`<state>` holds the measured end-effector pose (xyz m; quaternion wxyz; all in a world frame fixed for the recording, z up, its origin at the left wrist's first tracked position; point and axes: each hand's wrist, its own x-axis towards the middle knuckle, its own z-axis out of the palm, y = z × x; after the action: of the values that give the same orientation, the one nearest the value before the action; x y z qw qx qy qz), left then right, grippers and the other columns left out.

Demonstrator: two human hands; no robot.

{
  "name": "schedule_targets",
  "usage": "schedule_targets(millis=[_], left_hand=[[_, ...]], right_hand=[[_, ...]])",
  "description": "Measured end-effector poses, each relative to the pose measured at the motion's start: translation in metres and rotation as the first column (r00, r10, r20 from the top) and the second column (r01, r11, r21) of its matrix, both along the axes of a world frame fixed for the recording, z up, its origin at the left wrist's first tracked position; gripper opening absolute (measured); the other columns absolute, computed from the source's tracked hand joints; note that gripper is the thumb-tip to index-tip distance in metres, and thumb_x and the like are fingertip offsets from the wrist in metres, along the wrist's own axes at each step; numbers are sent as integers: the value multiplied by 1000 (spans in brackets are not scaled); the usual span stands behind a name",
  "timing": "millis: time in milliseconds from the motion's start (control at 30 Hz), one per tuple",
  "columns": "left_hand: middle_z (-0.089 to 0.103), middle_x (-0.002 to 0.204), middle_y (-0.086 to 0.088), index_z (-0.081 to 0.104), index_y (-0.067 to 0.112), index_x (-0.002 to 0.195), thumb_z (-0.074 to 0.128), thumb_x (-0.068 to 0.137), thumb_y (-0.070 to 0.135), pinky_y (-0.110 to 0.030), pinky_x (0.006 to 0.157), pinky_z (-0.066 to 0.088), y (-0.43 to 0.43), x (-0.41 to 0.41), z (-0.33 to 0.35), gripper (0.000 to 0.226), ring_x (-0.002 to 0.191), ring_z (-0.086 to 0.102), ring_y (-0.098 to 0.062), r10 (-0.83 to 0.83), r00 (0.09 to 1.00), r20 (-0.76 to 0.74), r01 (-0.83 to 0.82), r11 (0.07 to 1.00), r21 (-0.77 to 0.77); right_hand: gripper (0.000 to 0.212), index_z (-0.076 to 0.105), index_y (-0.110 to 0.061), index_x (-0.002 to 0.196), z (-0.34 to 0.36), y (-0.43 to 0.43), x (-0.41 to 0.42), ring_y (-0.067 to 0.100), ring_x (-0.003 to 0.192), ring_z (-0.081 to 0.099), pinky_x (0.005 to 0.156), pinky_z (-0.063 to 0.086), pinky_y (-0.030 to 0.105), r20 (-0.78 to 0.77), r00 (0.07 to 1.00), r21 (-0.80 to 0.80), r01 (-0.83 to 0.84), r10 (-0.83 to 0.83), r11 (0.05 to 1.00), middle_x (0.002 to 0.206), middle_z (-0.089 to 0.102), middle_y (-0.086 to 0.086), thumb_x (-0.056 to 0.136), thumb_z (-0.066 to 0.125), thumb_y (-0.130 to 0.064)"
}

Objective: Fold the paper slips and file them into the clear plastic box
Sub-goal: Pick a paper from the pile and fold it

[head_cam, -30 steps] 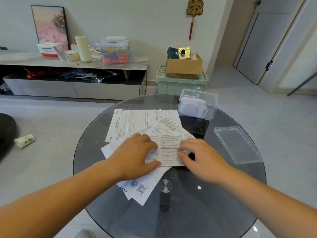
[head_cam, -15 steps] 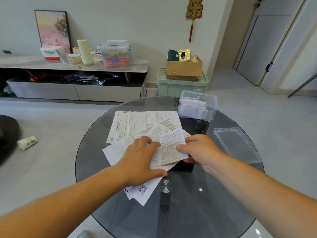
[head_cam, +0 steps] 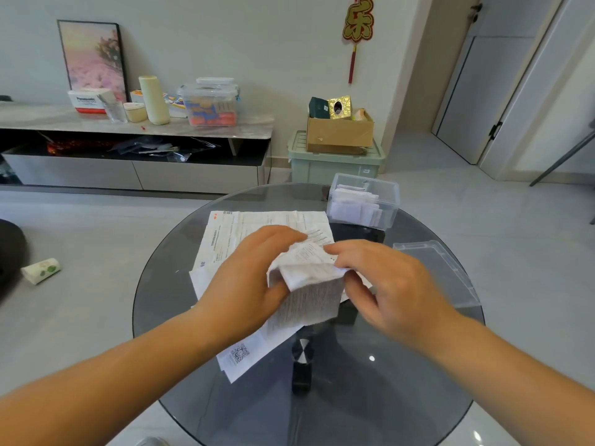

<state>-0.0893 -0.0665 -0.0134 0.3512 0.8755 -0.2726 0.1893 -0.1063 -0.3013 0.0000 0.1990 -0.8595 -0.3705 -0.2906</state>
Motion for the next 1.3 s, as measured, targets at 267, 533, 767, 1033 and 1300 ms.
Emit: schedule_targets(millis=[267,533,767,1033,1300], left_hand=[[73,88,10,72,31,97,60,98,29,-24,59,56,-13,5,23,12,79,71,-12,-87,902,-423,-49,953,-300],[74,110,6,53,35,125,77,83,31,-34,75,63,-5,10,13,48,93,74,-17,-237,568,-788,-20,953,-301],[52,134,14,31,54,131,85,72,43,-30,75,61,6,9,6,81,102,71,-21,-180,550,-816,27,980,-198],[74,113,4,65,7,115,65,92,32,-35,92,58,-1,7,-2,33,102,72,-18,-307,509,-804,-35,926,-375],[61,124,25,57,41,128,95,62,37,-17,103,47,7,6,-6,76,117,57,3,-173,637,-751,258,966,-3]], right_hand=[[14,67,-34,97,17,6,0,2,91,65,76,51,16,-491,871,497,258,23,829,95,70,-19,87,74,-28],[19,67,-30,83,-12,-2,21,-5,72,59,60,44,9,-706,708,352,387,-30,852,74,66,-21,99,59,-28],[9,65,-22,101,-27,-8,35,6,83,64,66,50,22,-831,526,158,537,-183,828,101,69,-5,98,61,-30],[36,67,-28,102,-21,-6,15,9,105,56,96,48,40,-739,629,-31,326,-241,945,110,64,-14,97,45,-56],[58,63,-33,119,-23,-22,1,-1,111,56,98,48,28,-870,491,14,108,-41,994,118,64,-21,88,41,-77]])
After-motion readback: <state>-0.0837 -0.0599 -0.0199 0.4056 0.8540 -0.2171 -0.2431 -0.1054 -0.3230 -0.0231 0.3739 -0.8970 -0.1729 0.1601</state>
